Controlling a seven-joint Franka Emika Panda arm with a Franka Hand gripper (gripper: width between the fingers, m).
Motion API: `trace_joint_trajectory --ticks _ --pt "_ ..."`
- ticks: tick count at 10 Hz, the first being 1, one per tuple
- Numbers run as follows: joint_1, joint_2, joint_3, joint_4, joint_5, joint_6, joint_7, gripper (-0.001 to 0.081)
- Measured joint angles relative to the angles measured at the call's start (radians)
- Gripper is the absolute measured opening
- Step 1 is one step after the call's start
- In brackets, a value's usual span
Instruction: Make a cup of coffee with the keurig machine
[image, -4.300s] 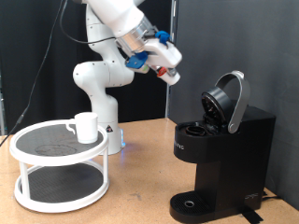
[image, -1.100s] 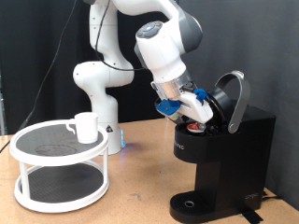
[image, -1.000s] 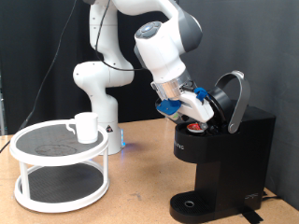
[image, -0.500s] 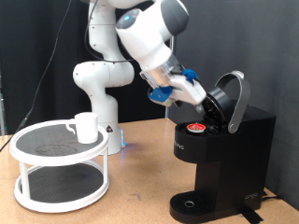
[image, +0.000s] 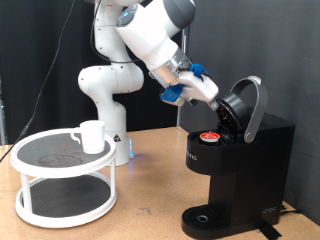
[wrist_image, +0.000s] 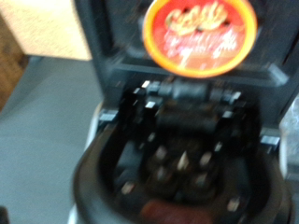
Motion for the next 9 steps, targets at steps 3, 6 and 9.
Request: trace_joint_trajectory --ticks 3,6,9 --pt "-0.003 -0.035 -0.015 0.041 0.017 -0.044 0.071 0.0734" --pt "-0.013 -0.055 -0.031 0.082 0.017 -0.094 0.114 0.0734" --pt "-0.021 -0.06 -0.037 0.095 0.015 -0.121 0.116 0.0734"
